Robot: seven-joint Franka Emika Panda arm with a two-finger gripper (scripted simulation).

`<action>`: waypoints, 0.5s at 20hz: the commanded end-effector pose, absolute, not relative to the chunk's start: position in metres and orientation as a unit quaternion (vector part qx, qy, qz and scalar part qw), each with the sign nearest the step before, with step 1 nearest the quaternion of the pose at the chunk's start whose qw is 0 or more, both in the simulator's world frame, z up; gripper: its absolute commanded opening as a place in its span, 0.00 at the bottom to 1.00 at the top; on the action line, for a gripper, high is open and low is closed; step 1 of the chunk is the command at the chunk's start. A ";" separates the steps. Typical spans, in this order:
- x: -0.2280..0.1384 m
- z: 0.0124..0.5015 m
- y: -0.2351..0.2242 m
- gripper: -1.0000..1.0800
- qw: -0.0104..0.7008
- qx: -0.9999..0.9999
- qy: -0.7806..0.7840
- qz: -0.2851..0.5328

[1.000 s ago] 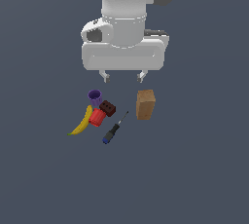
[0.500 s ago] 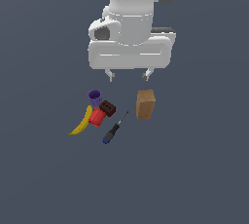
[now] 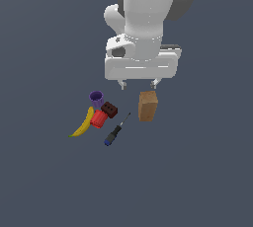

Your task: Pick up a designated object from a clutter of objects.

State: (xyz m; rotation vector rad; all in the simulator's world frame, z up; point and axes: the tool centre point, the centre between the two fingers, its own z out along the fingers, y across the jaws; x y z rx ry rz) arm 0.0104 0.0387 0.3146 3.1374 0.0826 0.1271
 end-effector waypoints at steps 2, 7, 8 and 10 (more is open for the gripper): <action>-0.003 0.287 0.054 0.96 0.000 0.999 0.030 0.032; -0.030 0.243 0.078 0.96 -0.001 0.999 0.036 0.017; -0.035 0.236 0.081 0.96 -0.001 0.999 0.037 0.015; -0.045 0.223 0.087 0.96 -0.001 0.999 0.038 0.011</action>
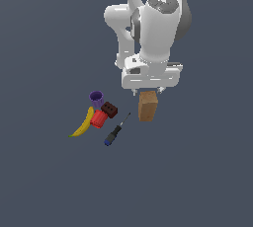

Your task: Pick up a designated object from a clutter of objects.

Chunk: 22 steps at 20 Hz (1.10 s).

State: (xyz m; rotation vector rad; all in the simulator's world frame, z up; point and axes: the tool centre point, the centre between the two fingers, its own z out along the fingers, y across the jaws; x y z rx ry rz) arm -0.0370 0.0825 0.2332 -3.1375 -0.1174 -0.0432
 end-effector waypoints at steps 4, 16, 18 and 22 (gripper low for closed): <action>-0.060 0.205 0.096 0.96 0.000 -0.999 -0.041 -0.004; -0.070 0.190 0.101 0.96 0.000 -0.999 -0.043 0.000; -0.070 0.184 0.101 0.96 0.000 -0.999 -0.043 0.000; -0.071 0.166 0.101 0.96 0.000 -0.999 -0.043 0.000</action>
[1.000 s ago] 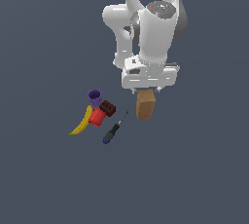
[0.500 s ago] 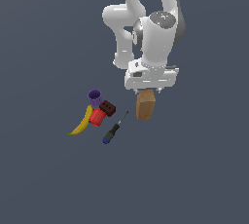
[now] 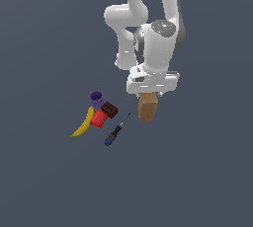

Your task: Pick up a designated object from a clutter of objects.

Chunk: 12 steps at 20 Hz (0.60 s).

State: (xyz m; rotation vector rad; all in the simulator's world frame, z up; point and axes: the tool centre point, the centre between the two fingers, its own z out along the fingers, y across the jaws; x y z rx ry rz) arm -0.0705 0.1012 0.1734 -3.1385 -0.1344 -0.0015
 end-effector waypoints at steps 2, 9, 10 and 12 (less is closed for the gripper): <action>-0.071 0.157 0.101 0.96 0.000 -0.999 -0.043 0.000; -0.071 0.143 0.102 0.96 0.000 -0.999 -0.043 0.000; -0.071 0.143 0.102 0.00 0.000 -0.999 -0.043 0.000; -0.071 0.143 0.102 0.00 0.000 -0.999 -0.043 0.000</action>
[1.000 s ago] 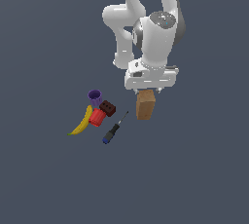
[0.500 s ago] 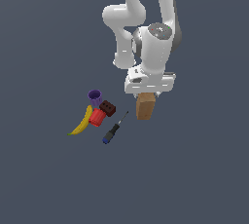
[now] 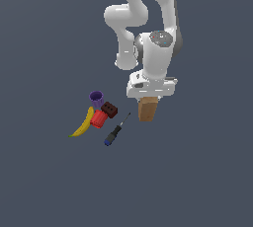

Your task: Pick up a designated object from a clutter of objects.

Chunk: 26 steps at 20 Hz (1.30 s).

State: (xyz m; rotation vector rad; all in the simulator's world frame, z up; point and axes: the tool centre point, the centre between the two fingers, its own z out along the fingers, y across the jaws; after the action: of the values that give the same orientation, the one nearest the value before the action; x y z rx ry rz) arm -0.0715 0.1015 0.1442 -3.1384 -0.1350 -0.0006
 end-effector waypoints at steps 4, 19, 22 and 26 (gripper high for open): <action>-0.071 0.143 0.102 0.00 0.000 -0.999 -0.043 0.000; -0.061 0.171 0.107 0.00 0.000 -0.999 -0.043 0.000; -0.055 0.188 0.110 0.00 0.000 -0.999 -0.043 0.000; -0.044 0.217 0.115 0.00 0.000 -0.999 -0.043 0.000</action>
State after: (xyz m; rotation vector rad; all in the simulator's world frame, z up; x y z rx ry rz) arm -0.0503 0.1126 0.2013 -3.1391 -0.1353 0.0135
